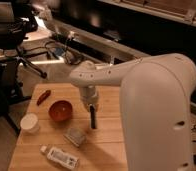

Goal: Place the eraser in the ceramic cup

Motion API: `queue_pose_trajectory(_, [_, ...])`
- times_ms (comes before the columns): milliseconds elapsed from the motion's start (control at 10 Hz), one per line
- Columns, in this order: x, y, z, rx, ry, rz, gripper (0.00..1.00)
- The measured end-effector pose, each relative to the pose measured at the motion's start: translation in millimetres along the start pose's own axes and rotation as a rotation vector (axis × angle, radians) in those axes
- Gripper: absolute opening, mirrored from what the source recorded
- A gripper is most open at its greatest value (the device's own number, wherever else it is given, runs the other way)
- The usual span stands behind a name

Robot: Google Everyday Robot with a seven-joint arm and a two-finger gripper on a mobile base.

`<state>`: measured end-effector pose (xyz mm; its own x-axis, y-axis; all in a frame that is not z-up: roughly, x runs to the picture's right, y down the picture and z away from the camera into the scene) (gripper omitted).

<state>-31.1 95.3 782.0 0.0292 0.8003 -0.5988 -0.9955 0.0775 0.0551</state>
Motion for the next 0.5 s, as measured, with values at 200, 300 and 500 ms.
queue_pose_trajectory(200, [-6.4,33.1,-44.9,-0.083,-0.178,-0.044,0.0])
queue_pose_trajectory(300, [-5.2,58.9,-73.5,-0.143,-0.278,-0.087,0.0])
queue_pose_trajectory(500, [3.3,95.5,-105.5,-0.225,-0.387,-0.155,0.0])
